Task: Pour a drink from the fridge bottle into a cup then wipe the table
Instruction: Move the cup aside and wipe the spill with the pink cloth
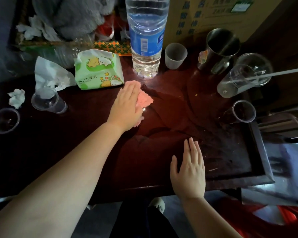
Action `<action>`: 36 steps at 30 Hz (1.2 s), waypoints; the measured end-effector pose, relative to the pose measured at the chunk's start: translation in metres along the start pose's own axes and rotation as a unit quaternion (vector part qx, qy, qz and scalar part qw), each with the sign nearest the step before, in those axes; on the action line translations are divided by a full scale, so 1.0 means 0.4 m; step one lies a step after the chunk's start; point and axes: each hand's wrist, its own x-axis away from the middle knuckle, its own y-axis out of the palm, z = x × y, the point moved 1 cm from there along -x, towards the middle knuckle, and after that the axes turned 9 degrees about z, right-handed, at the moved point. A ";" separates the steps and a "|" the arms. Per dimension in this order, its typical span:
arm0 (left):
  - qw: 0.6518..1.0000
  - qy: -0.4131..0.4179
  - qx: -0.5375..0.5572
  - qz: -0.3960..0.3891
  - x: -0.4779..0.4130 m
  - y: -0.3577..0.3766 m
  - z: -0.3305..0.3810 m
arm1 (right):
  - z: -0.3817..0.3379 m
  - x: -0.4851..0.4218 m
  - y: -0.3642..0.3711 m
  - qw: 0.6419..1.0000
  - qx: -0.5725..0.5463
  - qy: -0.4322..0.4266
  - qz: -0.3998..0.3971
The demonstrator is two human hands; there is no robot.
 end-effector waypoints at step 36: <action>0.982 0.163 0.047 -0.086 -0.077 -0.006 0.016 | 0.000 -0.001 -0.001 1.000 -0.018 -0.005 0.013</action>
